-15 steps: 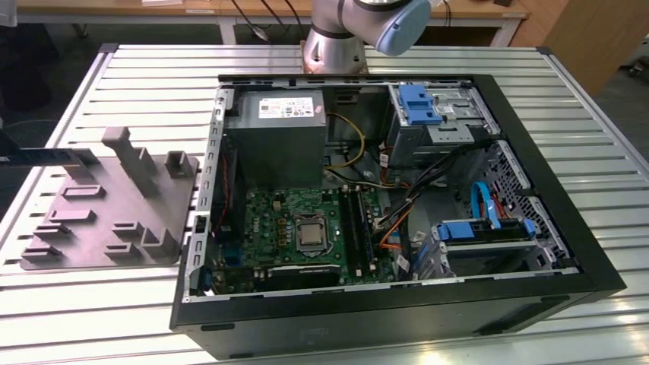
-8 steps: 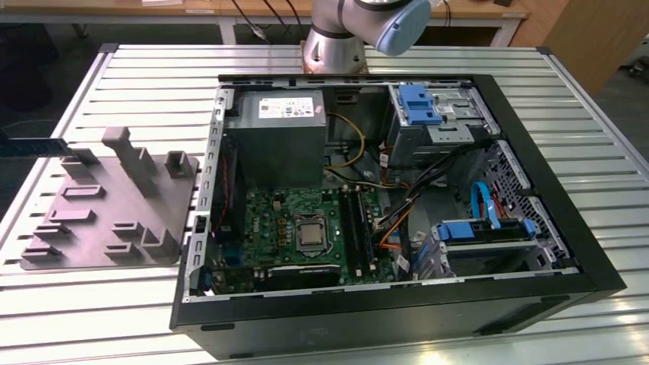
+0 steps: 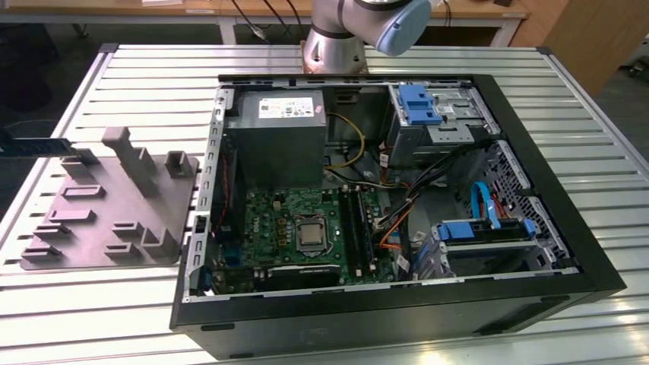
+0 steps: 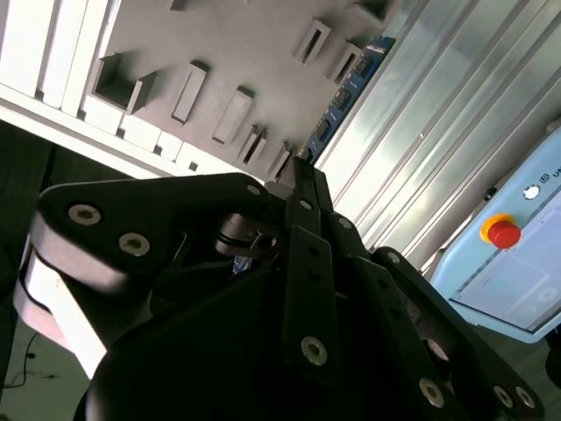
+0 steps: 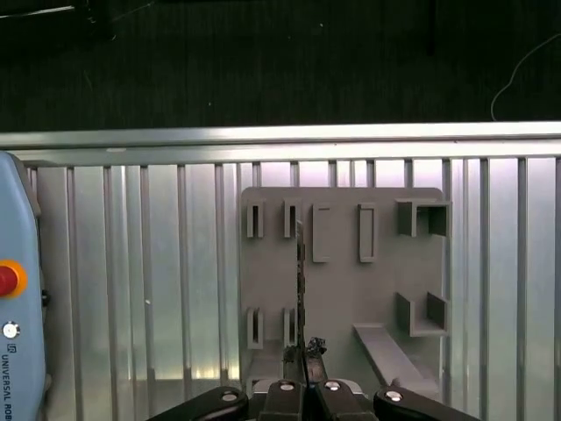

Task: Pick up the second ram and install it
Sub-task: 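Pick up the second ram and move it above second insertion slot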

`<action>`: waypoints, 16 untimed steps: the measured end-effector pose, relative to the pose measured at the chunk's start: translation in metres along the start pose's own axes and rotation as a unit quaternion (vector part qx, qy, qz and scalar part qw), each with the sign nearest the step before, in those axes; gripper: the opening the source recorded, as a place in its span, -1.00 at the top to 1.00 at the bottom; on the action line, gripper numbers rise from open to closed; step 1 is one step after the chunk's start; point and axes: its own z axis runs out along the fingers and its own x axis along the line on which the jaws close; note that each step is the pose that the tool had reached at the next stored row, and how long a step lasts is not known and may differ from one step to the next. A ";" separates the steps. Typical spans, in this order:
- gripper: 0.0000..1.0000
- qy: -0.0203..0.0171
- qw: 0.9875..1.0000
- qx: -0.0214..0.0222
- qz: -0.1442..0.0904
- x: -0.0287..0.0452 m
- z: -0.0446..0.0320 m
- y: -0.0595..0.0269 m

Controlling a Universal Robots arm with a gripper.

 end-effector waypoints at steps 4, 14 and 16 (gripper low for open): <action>0.77 0.000 1.000 0.000 0.000 -0.0002 0.0005 -0.0109; 0.77 -0.001 1.000 0.000 0.000 -0.0006 -0.0020 -0.0284; 0.77 -0.002 1.000 0.000 0.000 -0.0005 -0.0062 -0.0286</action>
